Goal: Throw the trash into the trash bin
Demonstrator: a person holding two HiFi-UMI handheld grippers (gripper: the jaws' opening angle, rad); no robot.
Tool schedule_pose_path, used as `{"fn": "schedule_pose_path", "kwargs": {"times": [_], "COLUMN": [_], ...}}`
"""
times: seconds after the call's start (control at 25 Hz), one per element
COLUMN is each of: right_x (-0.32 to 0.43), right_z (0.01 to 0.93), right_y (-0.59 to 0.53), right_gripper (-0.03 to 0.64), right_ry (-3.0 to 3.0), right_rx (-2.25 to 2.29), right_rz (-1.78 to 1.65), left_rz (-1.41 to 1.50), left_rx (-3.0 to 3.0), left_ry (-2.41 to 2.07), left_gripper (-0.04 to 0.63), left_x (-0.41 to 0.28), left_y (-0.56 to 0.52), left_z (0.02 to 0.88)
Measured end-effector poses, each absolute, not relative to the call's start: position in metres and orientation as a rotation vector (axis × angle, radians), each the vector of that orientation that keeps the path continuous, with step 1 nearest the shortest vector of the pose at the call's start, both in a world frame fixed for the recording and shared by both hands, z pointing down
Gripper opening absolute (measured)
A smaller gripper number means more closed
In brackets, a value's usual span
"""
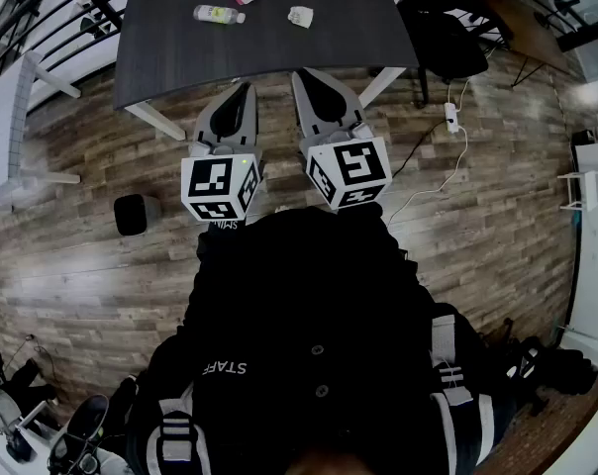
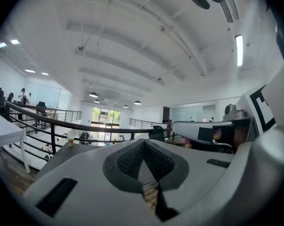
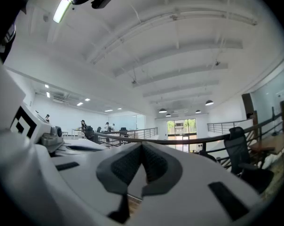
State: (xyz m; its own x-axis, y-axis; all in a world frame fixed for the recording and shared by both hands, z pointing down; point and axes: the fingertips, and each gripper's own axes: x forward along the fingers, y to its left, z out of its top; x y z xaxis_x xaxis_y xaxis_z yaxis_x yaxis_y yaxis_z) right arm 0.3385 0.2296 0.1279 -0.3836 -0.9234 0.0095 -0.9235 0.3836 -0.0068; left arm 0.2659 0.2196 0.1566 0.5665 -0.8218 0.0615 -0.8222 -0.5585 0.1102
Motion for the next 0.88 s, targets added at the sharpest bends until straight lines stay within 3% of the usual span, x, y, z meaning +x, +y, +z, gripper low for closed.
{"fn": "schedule_pose_path", "kwargs": {"times": [0.88], "right_x": [0.284], "right_z": [0.178], "right_y": [0.231], "right_gripper": [0.014], "right_ry": [-2.509], "right_rx": [1.773], "right_rz": [0.124], "left_rz": [0.108], "left_rx": [2.592], "left_ry": [-1.362], "left_gripper": [0.002], "left_x": [0.190], "left_y": [0.227], "left_z": [0.212]}}
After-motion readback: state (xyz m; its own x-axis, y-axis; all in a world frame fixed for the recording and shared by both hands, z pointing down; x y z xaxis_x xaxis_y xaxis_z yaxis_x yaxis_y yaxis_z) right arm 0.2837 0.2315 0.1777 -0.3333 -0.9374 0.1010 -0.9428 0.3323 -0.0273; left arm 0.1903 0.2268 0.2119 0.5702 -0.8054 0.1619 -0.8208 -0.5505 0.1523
